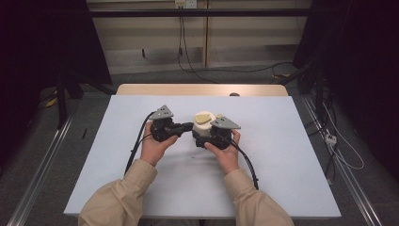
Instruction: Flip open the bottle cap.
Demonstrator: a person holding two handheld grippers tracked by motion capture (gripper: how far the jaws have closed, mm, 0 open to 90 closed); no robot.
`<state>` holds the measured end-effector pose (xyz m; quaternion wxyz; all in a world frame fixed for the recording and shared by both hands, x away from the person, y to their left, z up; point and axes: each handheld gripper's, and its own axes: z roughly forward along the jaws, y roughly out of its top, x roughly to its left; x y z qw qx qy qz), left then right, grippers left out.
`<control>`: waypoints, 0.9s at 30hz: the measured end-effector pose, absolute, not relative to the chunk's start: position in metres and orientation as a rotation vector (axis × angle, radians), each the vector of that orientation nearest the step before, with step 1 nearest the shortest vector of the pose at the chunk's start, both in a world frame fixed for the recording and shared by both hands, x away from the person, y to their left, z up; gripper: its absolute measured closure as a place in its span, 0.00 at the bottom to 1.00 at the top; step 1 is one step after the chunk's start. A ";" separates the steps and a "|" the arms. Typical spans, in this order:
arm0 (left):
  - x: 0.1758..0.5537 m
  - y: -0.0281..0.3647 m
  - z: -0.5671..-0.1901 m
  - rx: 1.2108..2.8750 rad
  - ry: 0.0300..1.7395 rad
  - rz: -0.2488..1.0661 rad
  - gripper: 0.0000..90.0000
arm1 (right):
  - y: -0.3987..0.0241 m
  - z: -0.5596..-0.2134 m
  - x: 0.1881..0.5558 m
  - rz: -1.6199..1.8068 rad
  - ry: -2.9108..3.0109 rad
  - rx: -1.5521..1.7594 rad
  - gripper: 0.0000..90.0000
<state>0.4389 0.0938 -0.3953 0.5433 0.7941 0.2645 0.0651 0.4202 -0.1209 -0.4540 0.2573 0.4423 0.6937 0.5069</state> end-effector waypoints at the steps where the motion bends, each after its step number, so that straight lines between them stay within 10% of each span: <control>1: 0.439 0.093 -0.395 1.889 0.632 0.156 1.00 | -0.121 -0.454 0.420 1.374 1.883 1.202 0.06; 27: 0.446 0.085 -0.385 1.918 0.624 0.180 1.00 | -0.121 -0.454 0.420 1.373 1.881 1.200 0.06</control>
